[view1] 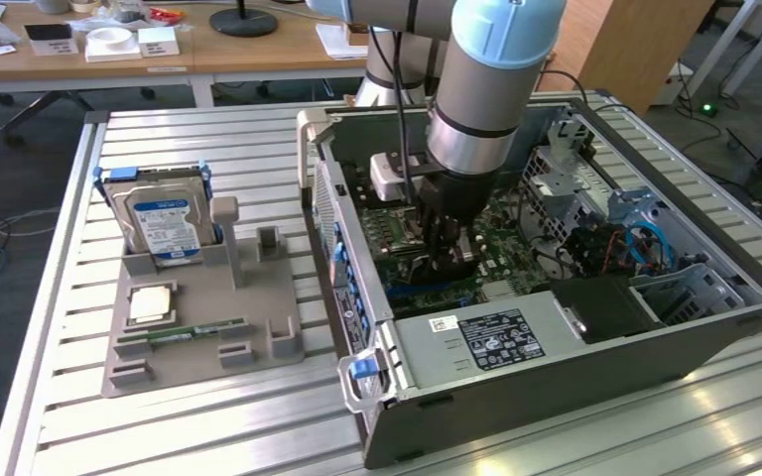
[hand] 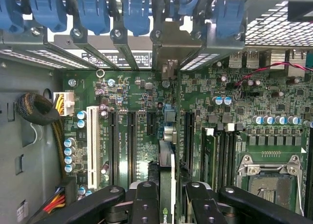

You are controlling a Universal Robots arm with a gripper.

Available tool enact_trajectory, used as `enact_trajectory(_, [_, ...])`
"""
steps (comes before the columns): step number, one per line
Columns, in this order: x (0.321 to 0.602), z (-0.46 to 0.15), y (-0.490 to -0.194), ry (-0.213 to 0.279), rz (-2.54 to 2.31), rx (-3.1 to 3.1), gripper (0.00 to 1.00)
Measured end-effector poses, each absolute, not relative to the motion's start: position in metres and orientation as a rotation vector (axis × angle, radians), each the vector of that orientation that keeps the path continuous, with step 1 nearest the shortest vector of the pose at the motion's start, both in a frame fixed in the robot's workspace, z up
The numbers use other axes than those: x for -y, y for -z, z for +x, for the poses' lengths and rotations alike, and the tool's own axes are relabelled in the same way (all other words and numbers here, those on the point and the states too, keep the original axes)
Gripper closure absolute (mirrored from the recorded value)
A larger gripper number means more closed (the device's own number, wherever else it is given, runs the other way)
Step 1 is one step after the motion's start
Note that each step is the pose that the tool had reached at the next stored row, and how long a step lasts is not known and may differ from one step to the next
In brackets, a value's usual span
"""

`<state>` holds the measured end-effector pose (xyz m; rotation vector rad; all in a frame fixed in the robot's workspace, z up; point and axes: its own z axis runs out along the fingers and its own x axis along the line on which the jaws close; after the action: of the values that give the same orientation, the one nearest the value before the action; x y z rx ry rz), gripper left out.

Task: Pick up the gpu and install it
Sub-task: 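Insert the gpu into the slot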

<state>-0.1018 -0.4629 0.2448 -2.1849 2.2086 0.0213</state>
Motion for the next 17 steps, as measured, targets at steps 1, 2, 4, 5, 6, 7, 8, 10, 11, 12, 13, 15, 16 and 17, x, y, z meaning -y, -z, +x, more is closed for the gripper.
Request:
enact_trajectory(1, [0.4629,-0.1019,-0.2446,-0.021,-2.185,-2.209,0.74])
enact_trajectory(2, [0.4629,-0.1019,-0.2445,-0.021,-2.185,-2.209,0.74])
enact_trajectory(4, [0.4629,-0.1018,-0.2445,-0.021,-2.185,-2.209,0.74])
enact_trajectory(5, [0.4629,-0.1018,-0.2445,-0.021,-2.185,-2.209,0.74])
enact_trajectory(6, [0.4629,-0.1018,-0.2445,-0.021,-2.185,-2.209,0.74])
enact_trajectory(7, [0.4629,-0.1019,-0.2443,-0.021,-2.185,-2.208,0.74])
enact_trajectory(8, [0.4629,-0.1019,-0.2441,-0.021,-2.185,-2.208,0.74])
enact_trajectory(10, [0.4629,-0.102,-0.244,-0.021,-2.185,-2.209,0.74])
enact_trajectory(11, [0.4629,-0.102,-0.244,-0.021,-2.185,-2.209,0.74])
enact_trajectory(12, [0.4629,-0.102,-0.244,-0.021,-2.185,-2.209,0.74])
enact_trajectory(13, [0.4629,-0.102,-0.244,-0.021,-2.185,-2.209,0.74])
enact_trajectory(15, [0.4629,-0.1024,-0.2437,-0.021,-2.185,-2.209,0.74])
enact_trajectory(16, [0.4628,-0.1026,-0.2437,-0.021,-2.185,-2.209,0.74])
enact_trajectory(17, [0.4628,-0.1027,-0.2436,-0.021,-2.185,-2.208,0.74])
